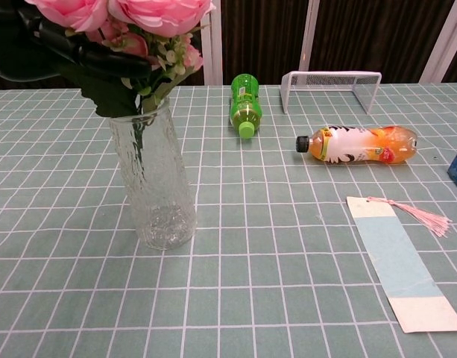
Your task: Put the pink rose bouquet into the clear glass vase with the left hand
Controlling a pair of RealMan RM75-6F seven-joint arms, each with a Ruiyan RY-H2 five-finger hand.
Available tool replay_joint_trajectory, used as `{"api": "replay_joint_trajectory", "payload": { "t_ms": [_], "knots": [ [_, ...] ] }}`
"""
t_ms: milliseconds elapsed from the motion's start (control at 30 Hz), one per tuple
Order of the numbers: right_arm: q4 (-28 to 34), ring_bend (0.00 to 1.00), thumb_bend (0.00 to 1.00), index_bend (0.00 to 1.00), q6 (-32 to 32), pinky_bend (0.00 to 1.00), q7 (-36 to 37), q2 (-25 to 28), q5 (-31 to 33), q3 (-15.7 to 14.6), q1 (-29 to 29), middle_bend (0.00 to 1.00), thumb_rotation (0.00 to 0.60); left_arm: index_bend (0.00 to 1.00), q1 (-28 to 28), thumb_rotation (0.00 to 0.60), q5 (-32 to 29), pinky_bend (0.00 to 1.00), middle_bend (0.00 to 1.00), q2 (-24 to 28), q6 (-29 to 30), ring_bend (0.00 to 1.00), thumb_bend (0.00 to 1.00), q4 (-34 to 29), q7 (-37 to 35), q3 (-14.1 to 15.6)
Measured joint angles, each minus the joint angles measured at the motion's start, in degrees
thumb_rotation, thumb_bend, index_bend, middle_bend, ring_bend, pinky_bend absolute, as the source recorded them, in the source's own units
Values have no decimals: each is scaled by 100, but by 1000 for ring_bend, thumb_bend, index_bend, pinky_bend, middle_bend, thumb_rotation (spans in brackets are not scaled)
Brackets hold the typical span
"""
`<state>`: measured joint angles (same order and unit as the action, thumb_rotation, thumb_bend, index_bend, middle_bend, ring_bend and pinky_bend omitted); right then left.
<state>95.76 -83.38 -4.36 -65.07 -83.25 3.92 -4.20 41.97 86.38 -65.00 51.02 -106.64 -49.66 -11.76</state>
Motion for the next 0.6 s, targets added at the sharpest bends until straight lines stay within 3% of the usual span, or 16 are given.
{"api": "replay_joint_trajectory", "payload": {
  "t_ms": [367, 467, 600],
  "knots": [
    [5, 0, 190, 91, 10, 0, -38, -28, -4, -5, -7, 39, 600, 139, -84, 600, 80, 29, 116, 720, -31, 0, 237, -174, 197, 166],
    [9, 0, 189, 92, -3, 0, -68, -39, -6, -6, -3, 39, 600, 143, -208, 600, 87, 29, 122, 867, 126, 0, 237, -215, 782, 221],
    [24, 0, 188, 92, -21, 0, -89, -42, -24, -12, 4, 39, 600, 153, -457, 600, 29, 28, 130, 1035, 479, 0, 237, -356, 2118, 304]
  ]
}}
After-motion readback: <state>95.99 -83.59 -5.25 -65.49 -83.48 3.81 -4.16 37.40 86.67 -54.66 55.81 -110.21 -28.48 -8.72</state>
